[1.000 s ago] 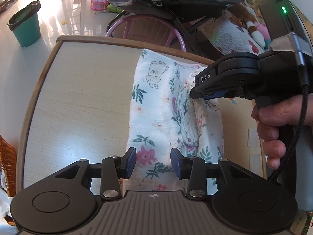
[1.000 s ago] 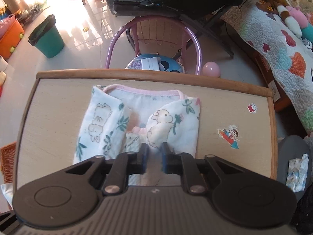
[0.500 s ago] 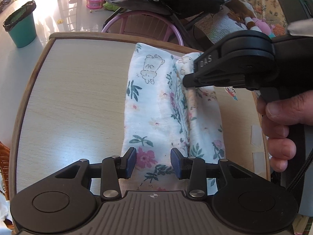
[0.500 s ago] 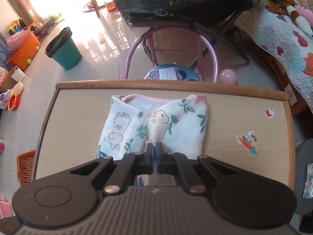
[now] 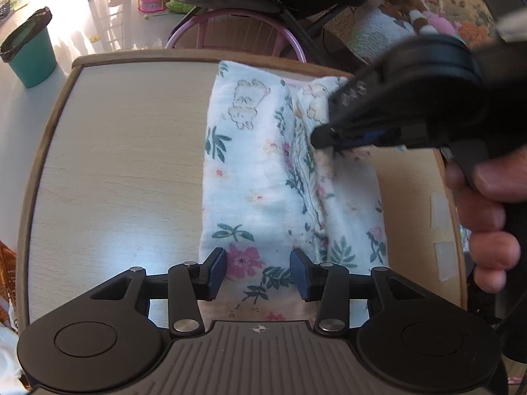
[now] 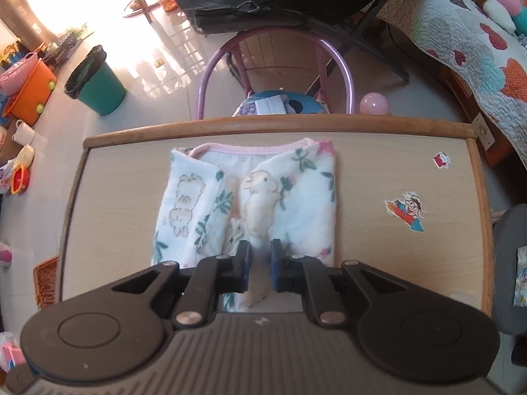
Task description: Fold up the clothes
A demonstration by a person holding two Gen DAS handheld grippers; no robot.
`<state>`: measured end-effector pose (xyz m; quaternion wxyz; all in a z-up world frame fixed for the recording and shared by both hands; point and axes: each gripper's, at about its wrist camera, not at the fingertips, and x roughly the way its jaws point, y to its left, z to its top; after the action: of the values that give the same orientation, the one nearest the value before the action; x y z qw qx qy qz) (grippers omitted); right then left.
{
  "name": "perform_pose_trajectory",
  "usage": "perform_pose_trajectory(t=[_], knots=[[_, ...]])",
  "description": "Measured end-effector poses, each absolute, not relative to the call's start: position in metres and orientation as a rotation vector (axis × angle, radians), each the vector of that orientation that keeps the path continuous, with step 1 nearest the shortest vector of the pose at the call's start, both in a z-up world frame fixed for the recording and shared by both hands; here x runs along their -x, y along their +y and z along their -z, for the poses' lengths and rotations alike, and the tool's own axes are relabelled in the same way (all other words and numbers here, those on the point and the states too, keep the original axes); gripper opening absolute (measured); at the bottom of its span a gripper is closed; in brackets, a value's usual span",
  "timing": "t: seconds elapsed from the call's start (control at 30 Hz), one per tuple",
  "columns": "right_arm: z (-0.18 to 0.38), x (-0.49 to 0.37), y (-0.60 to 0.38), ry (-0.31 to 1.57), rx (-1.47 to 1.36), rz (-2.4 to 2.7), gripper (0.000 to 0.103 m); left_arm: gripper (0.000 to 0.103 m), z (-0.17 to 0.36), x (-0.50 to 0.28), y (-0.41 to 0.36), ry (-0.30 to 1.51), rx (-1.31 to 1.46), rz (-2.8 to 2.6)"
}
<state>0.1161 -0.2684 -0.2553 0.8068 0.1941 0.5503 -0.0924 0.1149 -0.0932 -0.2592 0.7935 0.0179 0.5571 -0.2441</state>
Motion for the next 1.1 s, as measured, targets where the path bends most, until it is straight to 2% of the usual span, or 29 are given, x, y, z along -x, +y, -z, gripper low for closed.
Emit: perform_pose_trajectory(t=[0.27,0.53,0.83,1.1], knots=[[0.239,-0.075,-0.275,1.203,-0.407,0.161,0.014,0.045,0.233,-0.139,-0.079,1.148,0.065,0.418],[0.275,-0.066,-0.259,1.249,-0.384,0.148,0.014,0.045,0.259,-0.156,-0.104,1.223,0.150,0.403],[0.276,-0.068,-0.252,1.242,-0.366,0.124,0.013,0.046,0.277,-0.151,-0.122,1.225,0.081,0.454],[0.261,-0.060,-0.256,1.249,-0.399,0.074,0.014,0.046,0.266,-0.143,-0.097,1.271,0.144,0.490]])
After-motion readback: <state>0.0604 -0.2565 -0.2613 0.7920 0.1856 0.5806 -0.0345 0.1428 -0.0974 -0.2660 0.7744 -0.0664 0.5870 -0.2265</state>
